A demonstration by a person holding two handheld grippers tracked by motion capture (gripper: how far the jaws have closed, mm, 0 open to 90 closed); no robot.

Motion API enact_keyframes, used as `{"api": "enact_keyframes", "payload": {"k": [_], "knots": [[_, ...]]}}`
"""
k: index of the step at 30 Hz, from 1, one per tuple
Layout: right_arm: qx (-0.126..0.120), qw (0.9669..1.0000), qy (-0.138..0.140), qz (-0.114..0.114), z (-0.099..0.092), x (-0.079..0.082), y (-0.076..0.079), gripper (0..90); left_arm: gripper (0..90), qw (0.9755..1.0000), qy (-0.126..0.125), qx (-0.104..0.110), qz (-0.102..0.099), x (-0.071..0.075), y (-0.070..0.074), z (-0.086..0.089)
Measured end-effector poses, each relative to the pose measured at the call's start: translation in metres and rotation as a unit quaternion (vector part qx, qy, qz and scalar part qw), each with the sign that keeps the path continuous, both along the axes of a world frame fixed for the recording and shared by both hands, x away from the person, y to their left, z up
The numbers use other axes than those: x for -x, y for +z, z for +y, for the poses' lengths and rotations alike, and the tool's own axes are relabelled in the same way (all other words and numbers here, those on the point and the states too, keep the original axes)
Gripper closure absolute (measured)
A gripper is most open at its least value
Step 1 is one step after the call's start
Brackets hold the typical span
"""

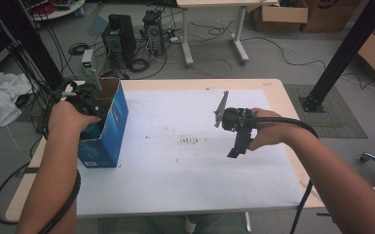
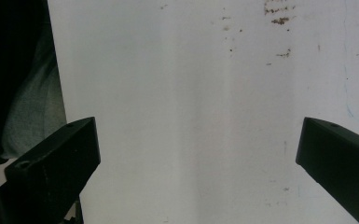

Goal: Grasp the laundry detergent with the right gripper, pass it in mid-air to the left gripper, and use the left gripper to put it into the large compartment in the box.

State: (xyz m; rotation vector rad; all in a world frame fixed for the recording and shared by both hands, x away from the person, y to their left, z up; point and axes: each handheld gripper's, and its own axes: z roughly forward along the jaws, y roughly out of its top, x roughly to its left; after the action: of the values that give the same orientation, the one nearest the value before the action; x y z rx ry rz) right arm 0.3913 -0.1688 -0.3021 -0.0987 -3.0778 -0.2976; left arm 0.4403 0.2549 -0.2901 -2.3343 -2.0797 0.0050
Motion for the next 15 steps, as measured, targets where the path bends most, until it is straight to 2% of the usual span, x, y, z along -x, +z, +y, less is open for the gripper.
{"api": "enact_keyframes", "payload": {"k": [3, 9, 12, 15], "knots": [[-0.002, 1.0000, 0.003, 0.003, 0.0005, 0.0015, -0.0006, 0.0, 38.4, 1.0000, 0.000, -0.001, 0.003, 0.0001, 0.0002, -0.0003], [-0.004, 1.0000, 0.004, 0.003, 0.0005, 0.0028, -0.0031, 0.0, 34.1, 0.9999, 0.006, 0.004, -0.009, 0.0010, 0.0015, -0.0001], [-0.005, 1.0000, 0.005, 0.004, -0.0003, 0.0030, -0.0036, 0.0, 32.4, 0.9999, 0.009, 0.007, -0.009, 0.0009, 0.0022, -0.0007], [-0.007, 1.0000, 0.004, 0.004, -0.0016, 0.0030, -0.0041, 0.0, 32.3, 0.9999, 0.008, -0.001, -0.009, 0.0014, 0.0050, -0.0024]]}}
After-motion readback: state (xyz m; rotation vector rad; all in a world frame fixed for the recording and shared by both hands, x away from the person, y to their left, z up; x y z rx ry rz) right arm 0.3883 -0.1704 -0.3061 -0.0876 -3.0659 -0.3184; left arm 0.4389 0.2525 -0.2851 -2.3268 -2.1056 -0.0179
